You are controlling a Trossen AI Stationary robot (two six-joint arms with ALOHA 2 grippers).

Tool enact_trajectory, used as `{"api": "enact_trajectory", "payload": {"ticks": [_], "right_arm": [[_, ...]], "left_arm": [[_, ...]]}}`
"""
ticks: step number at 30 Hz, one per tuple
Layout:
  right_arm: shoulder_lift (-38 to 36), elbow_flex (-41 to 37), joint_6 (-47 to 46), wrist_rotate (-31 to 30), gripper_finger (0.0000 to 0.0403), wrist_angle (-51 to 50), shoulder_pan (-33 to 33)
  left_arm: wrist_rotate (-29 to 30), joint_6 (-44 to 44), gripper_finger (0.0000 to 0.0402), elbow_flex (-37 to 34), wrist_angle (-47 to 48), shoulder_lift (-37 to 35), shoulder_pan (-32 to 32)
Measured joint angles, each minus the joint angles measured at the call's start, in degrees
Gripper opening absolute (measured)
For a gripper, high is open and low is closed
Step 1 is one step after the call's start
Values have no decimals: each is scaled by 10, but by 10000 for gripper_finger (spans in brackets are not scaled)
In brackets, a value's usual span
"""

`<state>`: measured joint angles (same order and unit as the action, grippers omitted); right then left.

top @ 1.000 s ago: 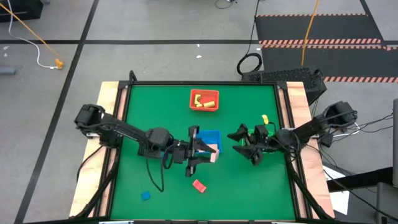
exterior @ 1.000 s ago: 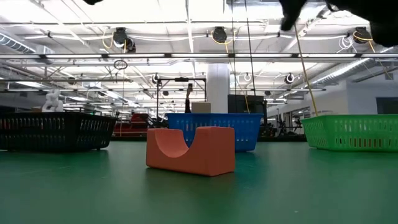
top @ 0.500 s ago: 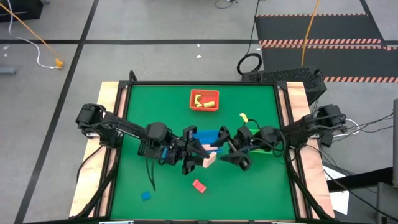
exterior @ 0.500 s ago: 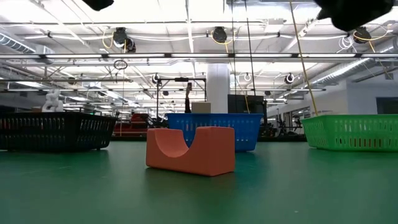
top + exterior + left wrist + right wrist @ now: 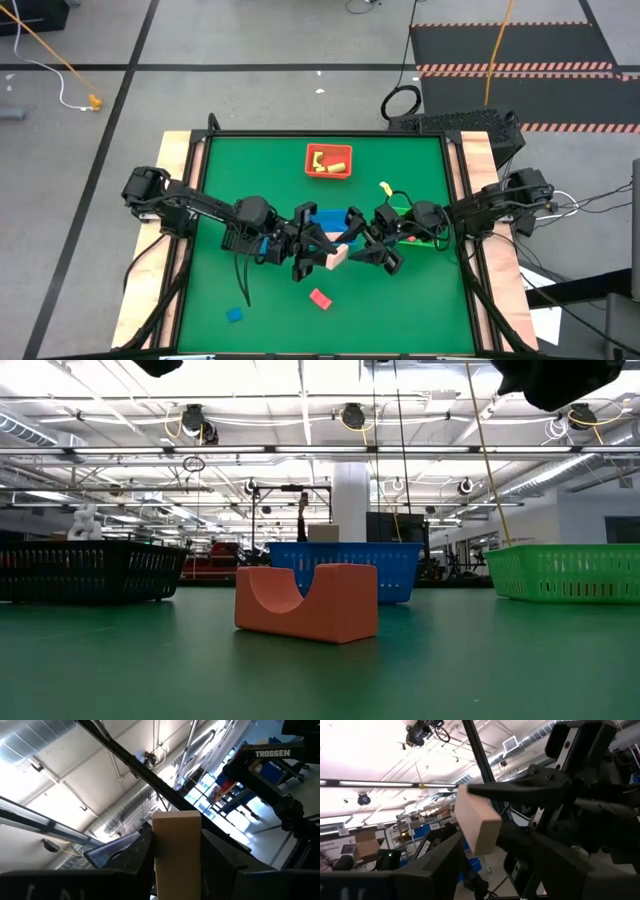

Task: Sort & place blocks by color
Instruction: Put the brown block into the blue bin

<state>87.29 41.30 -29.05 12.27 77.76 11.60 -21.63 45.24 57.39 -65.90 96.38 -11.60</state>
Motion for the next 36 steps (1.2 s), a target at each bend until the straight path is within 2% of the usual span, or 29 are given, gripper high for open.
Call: {"api": "enact_trajectory", "payload": {"ticks": [3, 7, 9, 20, 25, 31, 36], "right_arm": [[0, 0, -1, 2, 218, -5, 0], [-4, 0, -12, 61, 219, 8, 0], [-8, 0, -17, 72, 219, 6, -1], [-9, 0, -15, 75, 197, -14, -12], [-9, 0, -14, 75, 148, -15, -23], [-10, 0, -21, 85, 43, -12, -32], [-10, 0, -30, 88, 40, -12, -38]], "left_arm": [[0, -4, 127, 0, 18, 0, 0], [-1, -2, 127, 0, 45, 0, 0], [-2, 5, 127, 0, 47, 0, 1], [-2, -7, 127, 0, 46, 0, 27], [0, -7, 127, 0, 50, 0, 30], [-5, -8, 127, 1, 57, -1, 30], [-3, -37, 150, 0, 56, -1, 30]]}}
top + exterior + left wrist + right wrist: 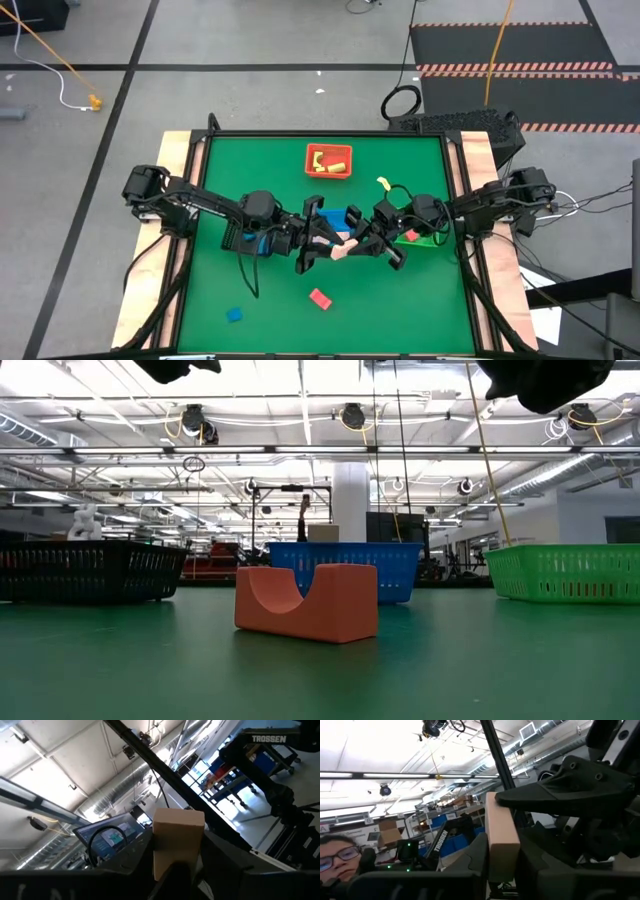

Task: Sort & place blocks by color
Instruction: Put the brown block into the blue bin

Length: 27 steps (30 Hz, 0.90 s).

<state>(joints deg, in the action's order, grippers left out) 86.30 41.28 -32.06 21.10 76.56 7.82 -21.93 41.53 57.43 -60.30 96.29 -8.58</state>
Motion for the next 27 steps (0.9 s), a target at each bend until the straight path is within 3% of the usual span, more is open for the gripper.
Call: {"api": "enact_trajectory", "payload": {"ticks": [7, 15, 22, 27], "right_arm": [[0, 0, -16, 0, 40, -24, -28], [1, 0, -40, 29, 40, -107, -78], [-1, 1, -44, 31, 40, -206, -106], [1, 0, -23, 8, 40, -331, -109]], "left_arm": [[73, -48, 210, 0, 2, 0, 0], [174, -31, 241, 0, 13, -2, -4], [337, -51, 243, -2, 230, -69, -36], [430, -157, 243, 0, 396, -129, -65]]}}
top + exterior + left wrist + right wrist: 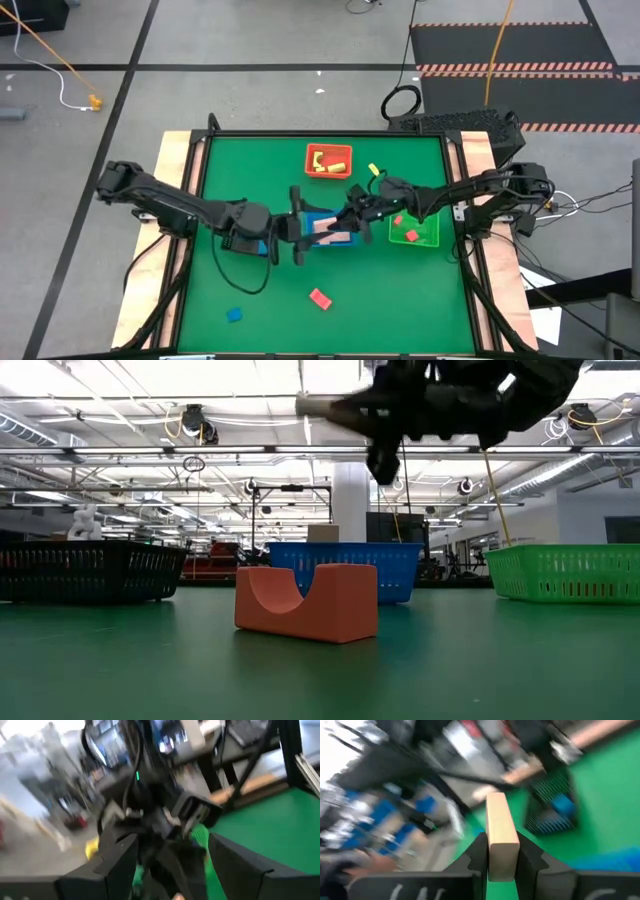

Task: Sort & place blocks by color
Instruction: Put the brown block into the blue bin

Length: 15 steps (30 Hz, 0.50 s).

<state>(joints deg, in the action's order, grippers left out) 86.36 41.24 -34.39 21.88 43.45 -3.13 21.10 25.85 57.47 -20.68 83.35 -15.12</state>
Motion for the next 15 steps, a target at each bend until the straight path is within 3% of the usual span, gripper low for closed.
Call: {"api": "enact_trajectory", "payload": {"ticks": [6, 12, 15], "right_arm": [[0, 0, 26, -100, 40, -160, 8], [0, 0, 40, -129, 40, -192, 25], [0, 0, 51, -149, 64, -194, 26]], "left_arm": [[16, -185, 243, 1, 160, -44, -20], [15, -387, 241, -1, 294, -52, -28], [9, -466, 234, -1, 356, -53, -31]]}}
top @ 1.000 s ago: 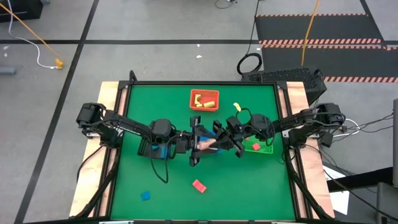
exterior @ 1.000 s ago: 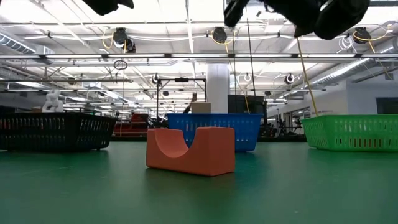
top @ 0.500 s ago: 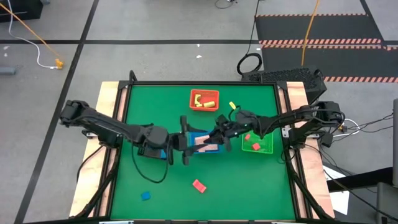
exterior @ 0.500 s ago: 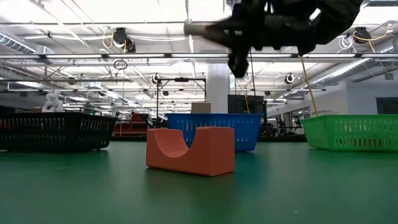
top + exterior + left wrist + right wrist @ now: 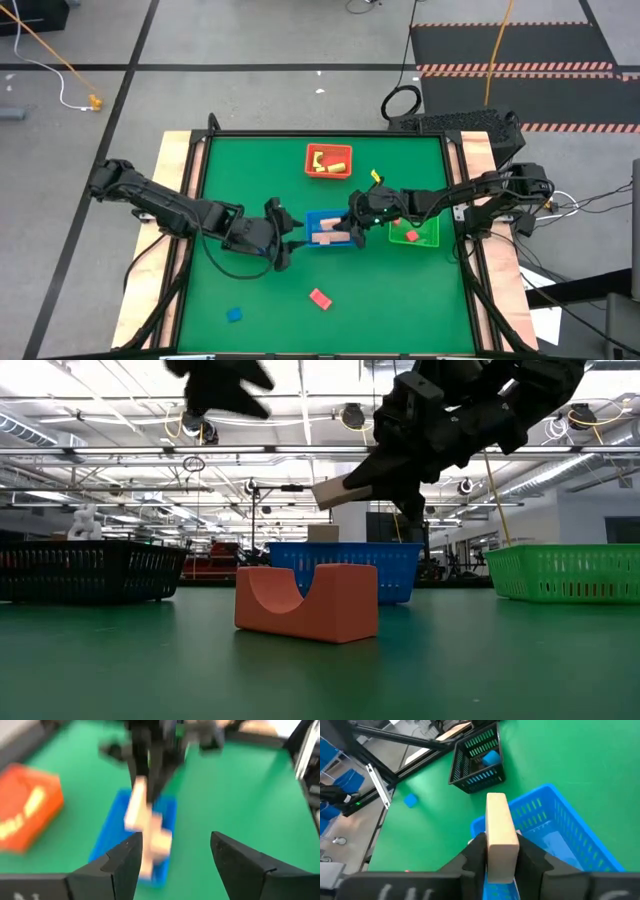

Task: Sort & place blocks by color
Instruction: Put the brown block into the blue bin, then put the red arch block into the green bin

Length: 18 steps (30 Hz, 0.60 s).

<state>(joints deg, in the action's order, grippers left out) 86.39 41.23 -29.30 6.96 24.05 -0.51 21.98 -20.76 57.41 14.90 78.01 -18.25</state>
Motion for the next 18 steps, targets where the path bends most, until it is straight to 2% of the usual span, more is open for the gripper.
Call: {"api": "enact_trajectory", "payload": {"ticks": [4, 9, 14, 18], "right_arm": [[0, 0, 0, 2, 124, -3, 0], [0, 0, 0, 4, 177, 1, 0], [0, 0, -11, 8, 209, 17, 14], [0, 0, -16, 31, 217, 51, 56]], "left_arm": [[-40, -57, 218, 0, 62, 0, -7], [-102, -50, 198, 0, 81, 1, -24], [-110, -13, 185, 0, 81, 1, -51], [-110, 18, 182, 0, 81, 1, -69]]}}
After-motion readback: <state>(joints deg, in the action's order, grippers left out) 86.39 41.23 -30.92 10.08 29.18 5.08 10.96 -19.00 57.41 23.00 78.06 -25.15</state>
